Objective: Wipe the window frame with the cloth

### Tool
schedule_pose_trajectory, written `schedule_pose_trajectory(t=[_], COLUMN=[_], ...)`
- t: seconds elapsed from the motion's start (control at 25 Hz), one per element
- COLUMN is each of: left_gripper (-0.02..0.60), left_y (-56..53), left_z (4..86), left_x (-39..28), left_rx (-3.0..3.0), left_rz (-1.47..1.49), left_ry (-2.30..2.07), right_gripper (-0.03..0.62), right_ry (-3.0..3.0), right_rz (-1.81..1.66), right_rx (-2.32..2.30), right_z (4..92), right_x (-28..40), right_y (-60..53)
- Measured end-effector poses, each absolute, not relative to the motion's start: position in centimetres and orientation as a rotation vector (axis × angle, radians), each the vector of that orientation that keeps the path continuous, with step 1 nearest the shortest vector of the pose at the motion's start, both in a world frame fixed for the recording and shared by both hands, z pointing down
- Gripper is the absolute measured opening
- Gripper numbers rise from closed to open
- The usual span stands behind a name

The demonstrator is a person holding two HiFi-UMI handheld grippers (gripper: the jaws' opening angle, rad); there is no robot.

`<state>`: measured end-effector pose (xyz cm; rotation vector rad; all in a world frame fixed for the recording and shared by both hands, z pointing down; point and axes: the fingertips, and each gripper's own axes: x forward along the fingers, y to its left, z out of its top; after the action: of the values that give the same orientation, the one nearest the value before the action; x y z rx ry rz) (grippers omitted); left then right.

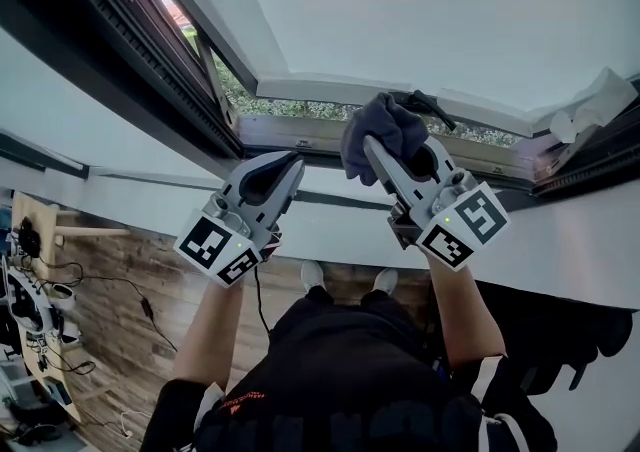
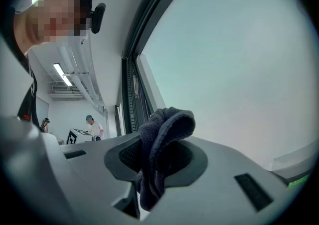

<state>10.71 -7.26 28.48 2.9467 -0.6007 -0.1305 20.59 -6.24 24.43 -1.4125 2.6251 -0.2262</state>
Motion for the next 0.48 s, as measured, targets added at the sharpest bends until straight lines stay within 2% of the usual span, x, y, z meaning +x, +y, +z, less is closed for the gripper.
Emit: schedule_pose_trajectory(t=[0.48], left_gripper=[0.034], left_y=[-5.9], left_z=[27.7], left_x=[16.4], left_rx=[2.984], left_rz=[-0.14], left_ry=[-0.495], right_gripper=[0.08], right_ry=[2.609], right_rz=[-0.164], right_rx=[-1.471], right_z=[23.5], right_x=[24.8], right_y=[-3.9])
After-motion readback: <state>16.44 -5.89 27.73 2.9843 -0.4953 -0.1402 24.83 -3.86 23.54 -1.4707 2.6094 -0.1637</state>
